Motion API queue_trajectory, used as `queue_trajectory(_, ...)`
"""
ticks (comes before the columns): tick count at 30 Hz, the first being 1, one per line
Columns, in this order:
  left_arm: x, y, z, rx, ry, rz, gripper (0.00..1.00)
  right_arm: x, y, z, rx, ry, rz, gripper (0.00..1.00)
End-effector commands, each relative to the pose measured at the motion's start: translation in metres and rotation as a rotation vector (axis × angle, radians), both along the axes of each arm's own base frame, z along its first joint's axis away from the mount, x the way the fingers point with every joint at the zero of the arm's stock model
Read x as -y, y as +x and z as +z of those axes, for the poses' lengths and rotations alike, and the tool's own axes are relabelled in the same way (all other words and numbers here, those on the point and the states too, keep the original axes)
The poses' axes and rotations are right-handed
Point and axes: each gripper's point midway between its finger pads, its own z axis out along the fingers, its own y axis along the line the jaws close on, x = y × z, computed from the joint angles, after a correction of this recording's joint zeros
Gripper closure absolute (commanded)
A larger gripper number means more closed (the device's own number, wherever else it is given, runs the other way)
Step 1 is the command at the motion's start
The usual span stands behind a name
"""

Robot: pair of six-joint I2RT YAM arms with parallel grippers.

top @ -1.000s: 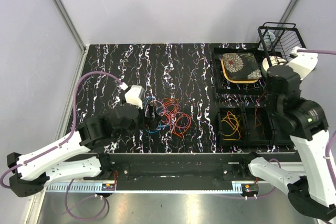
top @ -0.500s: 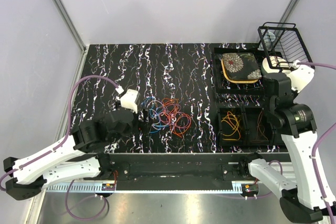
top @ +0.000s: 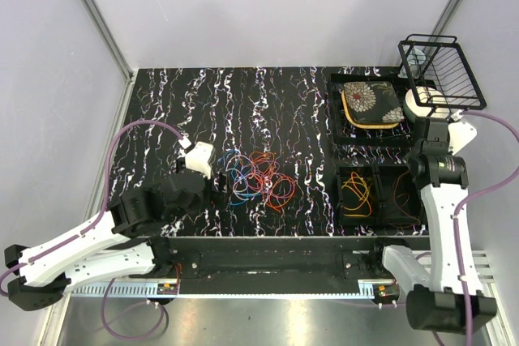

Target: Untangle the cables

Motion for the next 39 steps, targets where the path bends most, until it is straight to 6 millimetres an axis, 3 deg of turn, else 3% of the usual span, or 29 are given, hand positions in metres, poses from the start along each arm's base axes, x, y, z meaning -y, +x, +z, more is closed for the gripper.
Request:
queue_trajectory(1,0.002,0.004,0.006,0.036,-0.010,-0.002,0.11,-0.003,0.019,-0.025,0.043,0.168,0.026,1.00)
queue_trajectory(5,0.001,0.003,0.005,0.036,-0.008,-0.003,0.11,-0.006,0.020,-0.055,-0.009,0.272,0.028,1.00)
queue_trajectory(16,0.004,0.005,0.004,0.035,0.003,-0.011,0.11,-0.018,0.011,-0.076,-0.102,0.379,-0.011,1.00)
queue_trajectory(22,0.003,0.005,0.005,0.041,-0.004,-0.004,0.11,-0.027,0.005,-0.116,-0.185,0.508,-0.123,1.00)
queue_trajectory(31,0.001,0.006,0.007,0.049,-0.006,0.005,0.10,-0.001,-0.018,-0.153,-0.236,0.611,-0.360,1.00)
queue_trajectory(34,0.001,0.006,0.007,0.050,-0.003,0.006,0.10,-0.009,-0.014,-0.153,-0.228,0.655,-0.333,1.00)
queue_trajectory(39,-0.001,0.006,0.008,0.054,-0.008,0.013,0.10,-0.006,-0.015,-0.126,-0.179,0.619,-0.311,1.00)
